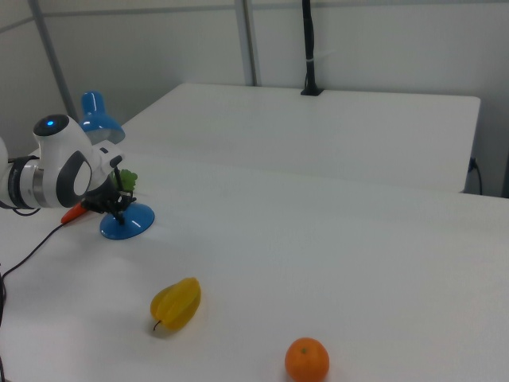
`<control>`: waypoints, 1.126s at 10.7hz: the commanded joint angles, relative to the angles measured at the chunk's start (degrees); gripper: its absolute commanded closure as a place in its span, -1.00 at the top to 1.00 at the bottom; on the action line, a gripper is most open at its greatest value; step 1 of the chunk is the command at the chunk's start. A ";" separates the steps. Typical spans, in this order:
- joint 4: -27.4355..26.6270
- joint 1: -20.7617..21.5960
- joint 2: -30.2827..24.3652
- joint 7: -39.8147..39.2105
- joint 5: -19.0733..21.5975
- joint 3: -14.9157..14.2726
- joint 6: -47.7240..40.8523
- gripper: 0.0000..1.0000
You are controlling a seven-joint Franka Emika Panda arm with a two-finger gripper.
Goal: Turn on desk lamp
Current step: 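Lower the gripper onto the switch on the lamp base, then press down on the lamp base switch with the gripper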
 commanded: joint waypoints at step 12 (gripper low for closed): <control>0.08 -0.59 1.34 0.09 -1.74 -0.05 0.73 -1.00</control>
